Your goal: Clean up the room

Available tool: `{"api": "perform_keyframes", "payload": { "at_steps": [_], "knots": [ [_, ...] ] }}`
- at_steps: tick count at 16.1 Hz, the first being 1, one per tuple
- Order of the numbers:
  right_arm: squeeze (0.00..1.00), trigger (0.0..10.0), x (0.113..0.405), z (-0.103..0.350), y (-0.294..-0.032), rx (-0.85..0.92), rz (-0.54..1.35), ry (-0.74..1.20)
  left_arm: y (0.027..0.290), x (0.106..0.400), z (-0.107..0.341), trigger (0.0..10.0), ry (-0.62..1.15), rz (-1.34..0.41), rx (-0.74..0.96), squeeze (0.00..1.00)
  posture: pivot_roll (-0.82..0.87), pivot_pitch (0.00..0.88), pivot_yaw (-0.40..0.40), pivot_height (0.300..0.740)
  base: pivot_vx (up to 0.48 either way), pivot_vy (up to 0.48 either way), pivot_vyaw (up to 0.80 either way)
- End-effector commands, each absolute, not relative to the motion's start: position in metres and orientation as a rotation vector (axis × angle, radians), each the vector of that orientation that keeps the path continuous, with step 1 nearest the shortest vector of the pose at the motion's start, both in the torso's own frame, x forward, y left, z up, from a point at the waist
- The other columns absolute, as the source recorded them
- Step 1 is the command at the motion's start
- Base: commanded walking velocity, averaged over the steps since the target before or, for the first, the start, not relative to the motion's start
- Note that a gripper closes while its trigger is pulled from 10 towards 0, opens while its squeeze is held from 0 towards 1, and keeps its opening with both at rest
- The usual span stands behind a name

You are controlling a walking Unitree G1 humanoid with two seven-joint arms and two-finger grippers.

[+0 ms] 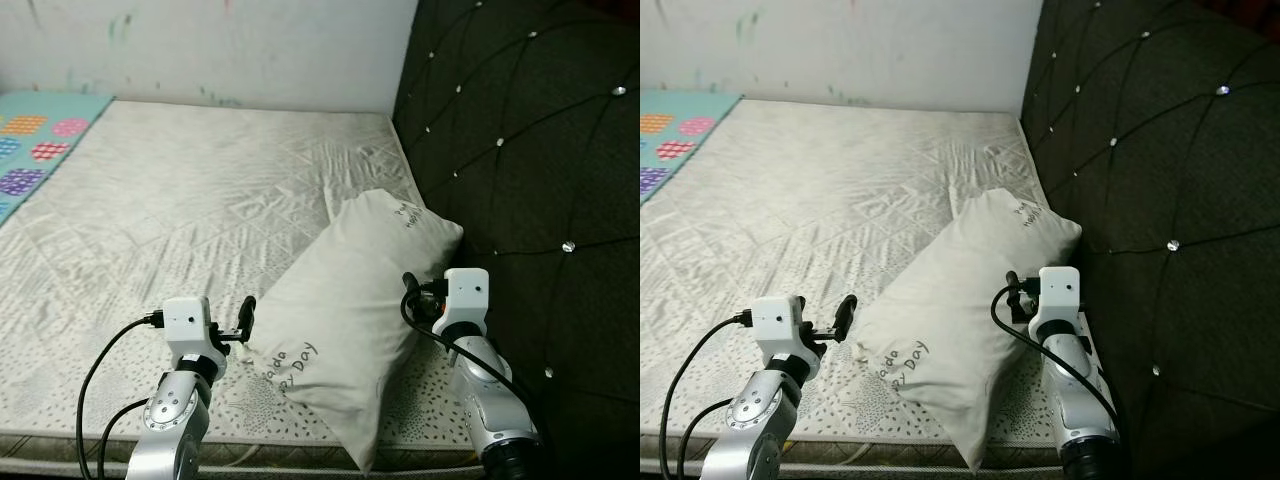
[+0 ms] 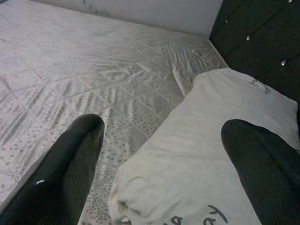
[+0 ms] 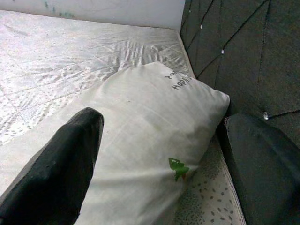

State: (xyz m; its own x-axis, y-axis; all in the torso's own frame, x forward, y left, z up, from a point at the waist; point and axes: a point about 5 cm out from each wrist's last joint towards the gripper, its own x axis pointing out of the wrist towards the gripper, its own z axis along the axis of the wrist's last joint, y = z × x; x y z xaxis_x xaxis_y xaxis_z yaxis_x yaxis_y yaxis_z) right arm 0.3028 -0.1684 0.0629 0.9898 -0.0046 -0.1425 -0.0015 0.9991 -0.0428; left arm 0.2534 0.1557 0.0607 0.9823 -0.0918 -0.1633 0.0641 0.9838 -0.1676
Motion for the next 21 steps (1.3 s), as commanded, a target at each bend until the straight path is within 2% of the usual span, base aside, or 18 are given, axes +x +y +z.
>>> {"api": "perform_keyframes", "payload": {
  "at_steps": [1,8,16,21],
  "knots": [
    [0.00,10.0,0.305,0.065,-0.172,-0.040,-0.015,0.132,0.154,0.254,0.061,10.0,0.178,-0.088,-0.159,0.00,-0.07,0.000,-0.024,0.740,0.000,0.000,0.00],
    [0.00,10.0,0.297,0.047,-0.165,-0.021,0.031,0.247,0.157,0.253,0.054,10.0,0.213,-0.079,-0.135,0.00,-0.07,0.000,-0.025,0.740,0.000,0.000,0.00],
    [0.00,10.0,0.278,0.049,-0.167,0.043,0.123,0.221,0.192,0.232,0.053,10.0,0.212,-0.011,-0.084,0.00,-0.08,0.000,-0.017,0.740,0.000,0.000,0.00],
    [0.00,10.0,0.277,0.048,-0.173,0.018,0.112,0.240,0.187,0.235,0.055,10.0,0.208,-0.025,-0.089,0.00,-0.08,0.000,-0.020,0.740,0.000,0.000,0.00]
  ]
}}
